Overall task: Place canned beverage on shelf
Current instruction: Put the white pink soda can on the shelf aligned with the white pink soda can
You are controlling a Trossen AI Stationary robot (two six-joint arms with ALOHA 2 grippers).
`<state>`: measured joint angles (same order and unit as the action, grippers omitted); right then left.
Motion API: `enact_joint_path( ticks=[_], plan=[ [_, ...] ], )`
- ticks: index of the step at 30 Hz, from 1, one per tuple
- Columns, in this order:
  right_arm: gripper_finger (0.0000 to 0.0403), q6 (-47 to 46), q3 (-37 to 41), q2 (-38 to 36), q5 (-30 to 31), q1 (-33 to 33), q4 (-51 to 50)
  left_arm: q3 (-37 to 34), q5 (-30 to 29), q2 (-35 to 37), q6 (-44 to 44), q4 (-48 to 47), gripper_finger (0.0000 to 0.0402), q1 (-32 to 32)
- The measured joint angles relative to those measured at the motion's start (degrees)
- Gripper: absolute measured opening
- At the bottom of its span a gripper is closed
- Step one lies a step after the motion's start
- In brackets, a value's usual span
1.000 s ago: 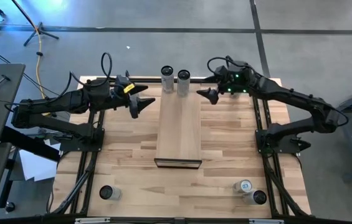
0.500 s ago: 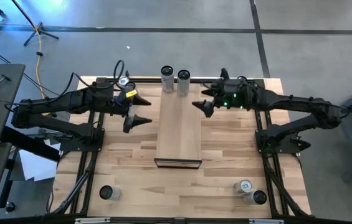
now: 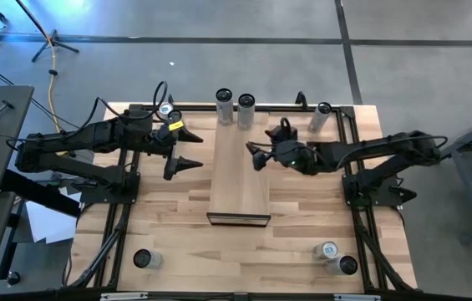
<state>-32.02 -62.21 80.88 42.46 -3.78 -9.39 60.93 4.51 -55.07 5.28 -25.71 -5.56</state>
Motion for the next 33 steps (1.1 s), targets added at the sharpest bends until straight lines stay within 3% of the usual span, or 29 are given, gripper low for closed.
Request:
enact_joint_path(
  ticks=[4,9,11,13,16,20,28,33],
  plan=[
    [0.0397,4.41,-5.05,4.64,8.47,-1.22,1.14,0.0,0.0,0.0,0.02,-0.02,0.0347,-0.04],
    [0.0397,11.52,-16.0,13.12,25.76,-2.68,-2.45,0.0,0.0,0.0,0.61,-0.15,0.0347,-0.04],
    [0.0397,11.7,-20.61,16.52,32.49,-2.77,-4.6,0.0,0.0,0.0,0.7,-0.17,0.0347,-0.02],
    [0.0397,9.71,-24.38,19.6,35.35,-2.77,-6.64,0.0,-0.02,0.0,1.66,-0.17,0.0347,-0.04],
    [0.0397,6.93,-28.09,23.26,33.85,-2.66,-8.74,0.0,-0.4,0.0,2.14,-0.17,0.0347,-0.02],
    [0.0397,3.77,-28.83,25.68,27.16,-2.03,-9.28,0.0,-0.52,0.0,3.12,-0.2,0.0347,-0.04],
    [0.0397,-17.89,-27.96,24.74,25.42,0.18,-25.59,0.0,-0.57,0.0,3.61,-0.22,0.0347,-0.02],
    [0.0397,-17.42,-27.94,24.76,22.0,1.68,-25.57,0.0,-0.57,0.0,3.52,-0.22,0.0347,-0.02]
  ],
)
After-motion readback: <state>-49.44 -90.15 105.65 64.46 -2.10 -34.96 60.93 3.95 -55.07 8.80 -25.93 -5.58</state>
